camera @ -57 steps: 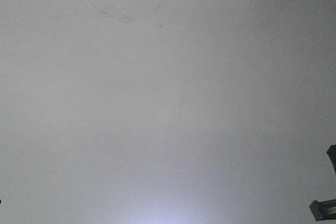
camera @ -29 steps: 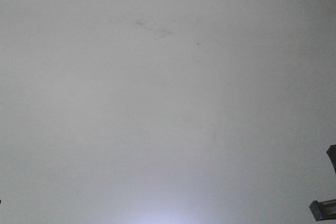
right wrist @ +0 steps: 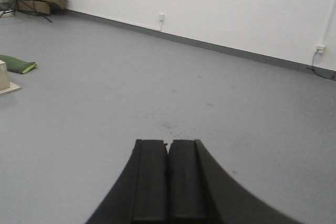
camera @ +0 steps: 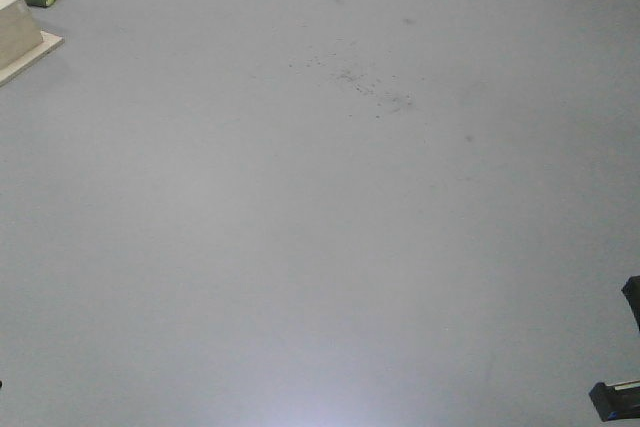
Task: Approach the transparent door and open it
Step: 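Turn and drive toward the white-framed glass door beside the wooden box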
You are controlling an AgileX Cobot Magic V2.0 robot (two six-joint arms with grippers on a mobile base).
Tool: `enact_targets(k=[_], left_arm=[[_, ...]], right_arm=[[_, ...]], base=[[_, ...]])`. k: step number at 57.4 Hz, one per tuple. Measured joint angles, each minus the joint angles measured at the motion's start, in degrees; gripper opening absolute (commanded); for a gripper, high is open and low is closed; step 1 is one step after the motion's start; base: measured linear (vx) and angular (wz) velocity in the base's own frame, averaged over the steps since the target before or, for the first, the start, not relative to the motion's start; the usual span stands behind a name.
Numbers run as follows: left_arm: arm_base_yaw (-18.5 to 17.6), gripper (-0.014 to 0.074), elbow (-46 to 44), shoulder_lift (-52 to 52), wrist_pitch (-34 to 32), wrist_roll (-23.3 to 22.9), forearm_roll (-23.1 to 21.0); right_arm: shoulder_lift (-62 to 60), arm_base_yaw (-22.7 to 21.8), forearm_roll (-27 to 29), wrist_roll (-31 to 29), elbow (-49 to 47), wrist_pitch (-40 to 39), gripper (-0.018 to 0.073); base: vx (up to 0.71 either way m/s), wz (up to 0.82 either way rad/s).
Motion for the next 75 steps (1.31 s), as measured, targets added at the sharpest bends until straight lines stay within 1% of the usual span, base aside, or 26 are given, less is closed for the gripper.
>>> enact_targets(k=[52,75], left_arm=[[0.00,-0.0003,0.00,0.00,0.00,0.00,0.00],[0.00,-0.0003,0.00,0.00,0.00,0.00,0.00]], right_arm=[[0.00,0.00,0.00,0.00,0.00,-0.01,0.0011],[0.00,0.00,0.00,0.00,0.00,-0.01,0.0011]], base=[[0.57,0.50],[0.56,0.60]])
